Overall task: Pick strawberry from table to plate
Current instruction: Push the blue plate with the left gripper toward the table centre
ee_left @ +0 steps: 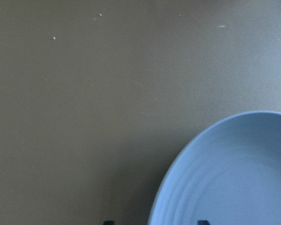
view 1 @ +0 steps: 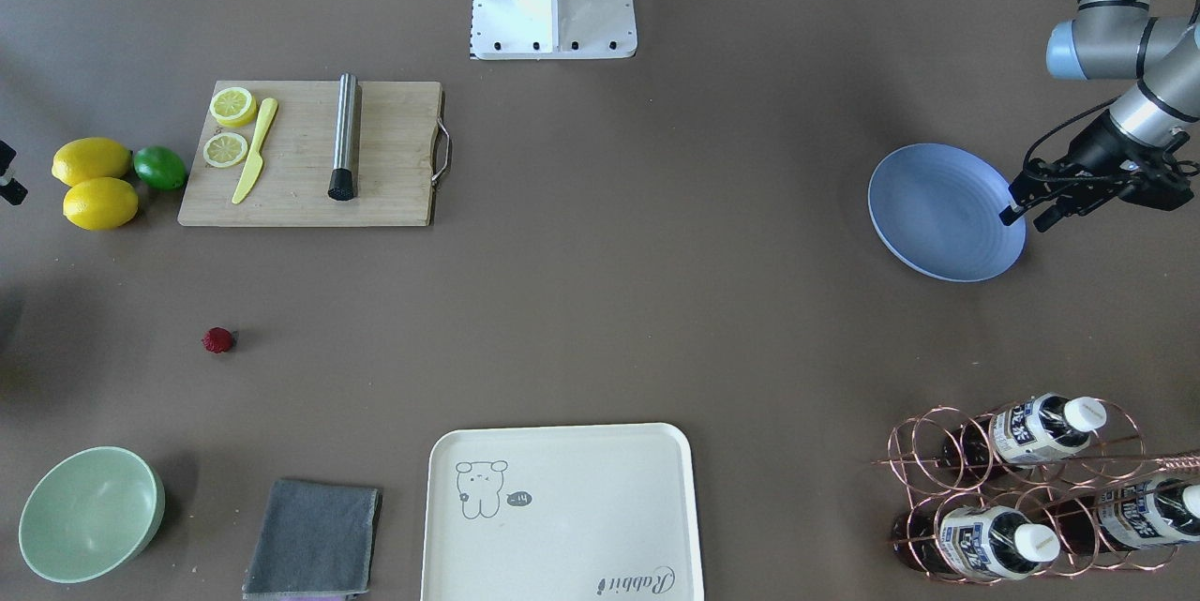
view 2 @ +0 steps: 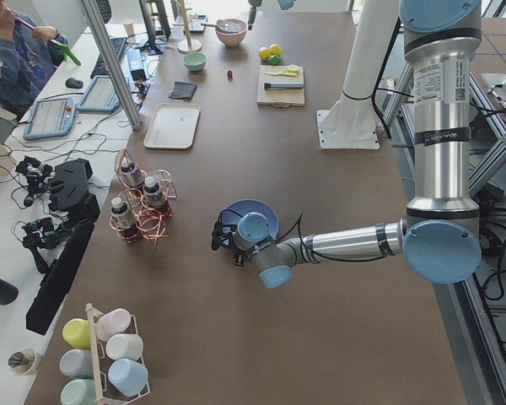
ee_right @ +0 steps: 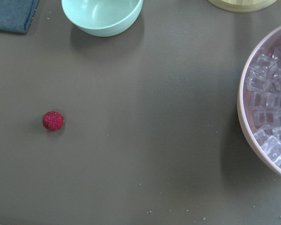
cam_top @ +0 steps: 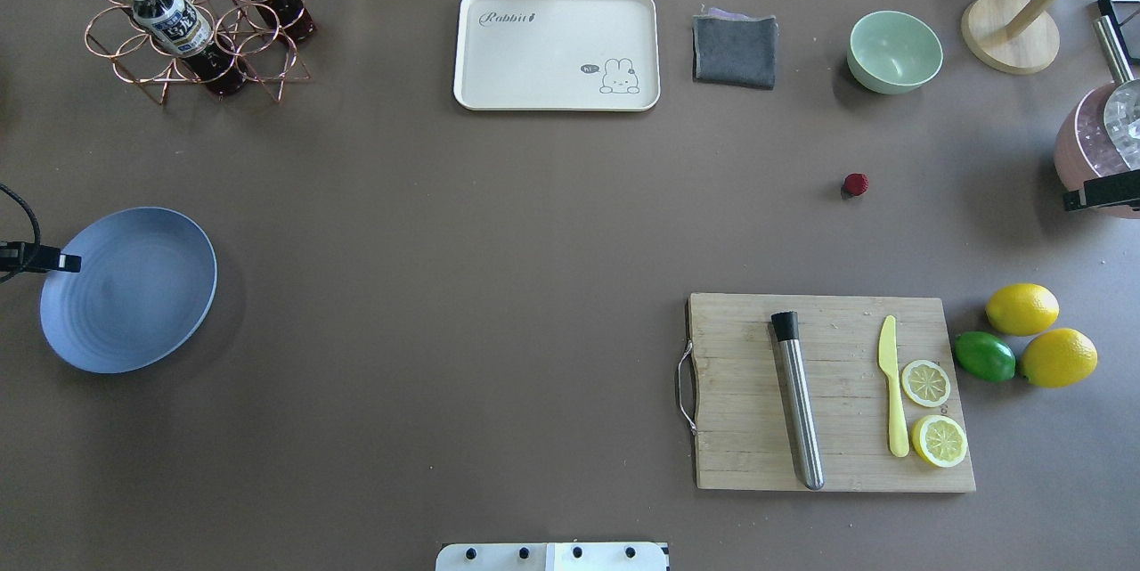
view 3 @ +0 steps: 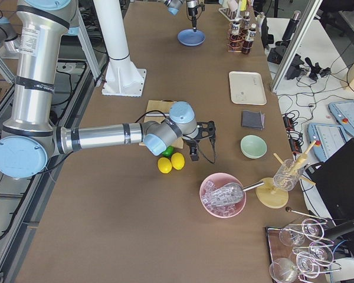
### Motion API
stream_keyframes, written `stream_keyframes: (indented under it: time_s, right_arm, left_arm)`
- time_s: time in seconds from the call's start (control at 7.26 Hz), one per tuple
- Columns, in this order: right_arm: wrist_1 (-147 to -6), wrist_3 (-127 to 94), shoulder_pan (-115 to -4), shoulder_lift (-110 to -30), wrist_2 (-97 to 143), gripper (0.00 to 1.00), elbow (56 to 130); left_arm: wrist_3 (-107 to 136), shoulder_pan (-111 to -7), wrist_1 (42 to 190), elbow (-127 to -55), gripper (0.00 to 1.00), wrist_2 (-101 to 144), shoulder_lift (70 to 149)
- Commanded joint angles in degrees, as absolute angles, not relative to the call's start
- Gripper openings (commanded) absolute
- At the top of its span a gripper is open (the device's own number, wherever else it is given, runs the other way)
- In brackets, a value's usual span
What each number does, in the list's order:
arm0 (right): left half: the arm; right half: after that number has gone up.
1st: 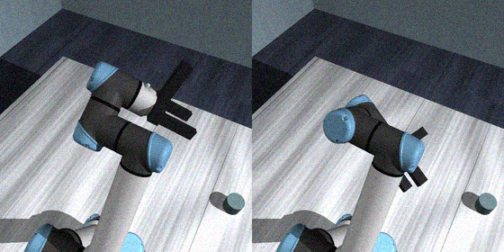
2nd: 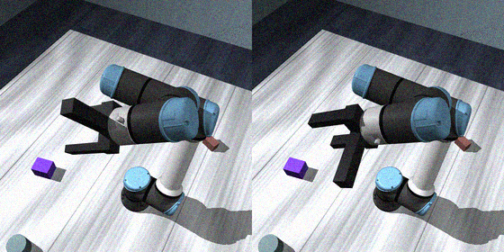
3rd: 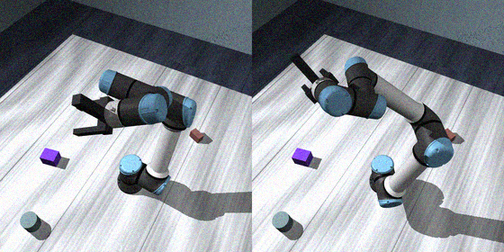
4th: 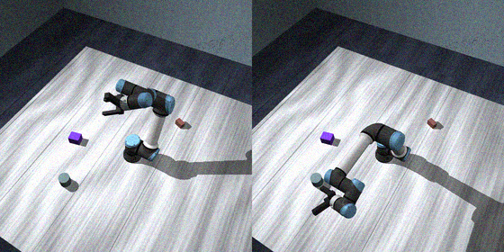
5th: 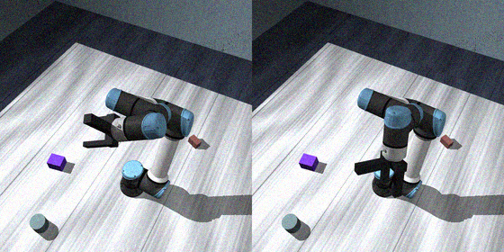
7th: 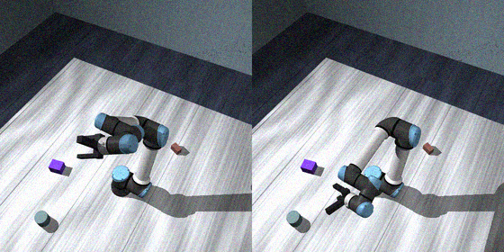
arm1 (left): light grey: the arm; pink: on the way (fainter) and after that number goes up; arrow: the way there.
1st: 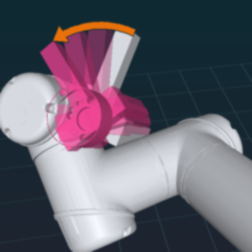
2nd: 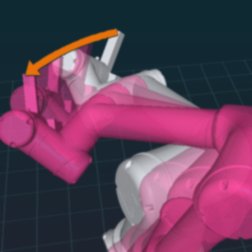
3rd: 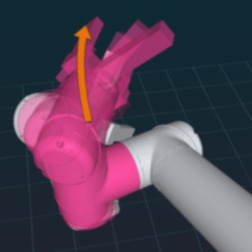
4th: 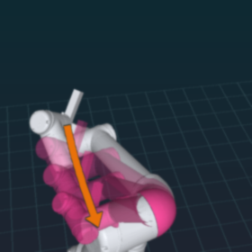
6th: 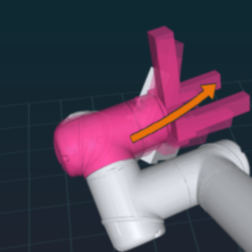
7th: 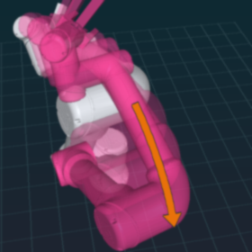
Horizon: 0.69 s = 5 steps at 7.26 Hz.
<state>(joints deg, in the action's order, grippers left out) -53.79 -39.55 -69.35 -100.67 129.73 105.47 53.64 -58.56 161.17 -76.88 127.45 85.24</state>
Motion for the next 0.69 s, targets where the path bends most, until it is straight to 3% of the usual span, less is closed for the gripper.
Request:
stream_keyframes:
  time_s: [0.0, 0.28, 0.55]
  right_arm:
    - [-53.79, -39.55, -69.35, -100.63, 129.73, 0.98, 105.38]
    - [-53.79, -39.46, -69.35, -100.63, 129.73, 0.98, 105.38]
    - [-53.79, -39.46, -69.35, -100.72, 129.81, 0.98, 105.47]
  left_arm:
    - [53.53, -58.27, 161.72, -76.11, 0.40, 127.62, 85.96]
    - [53.87, -58.27, 162.68, -76.20, 0.00, 127.79, 85.96]
    - [54.40, -58.27, 163.65, -76.90, 0.00, 129.54, 86.04]
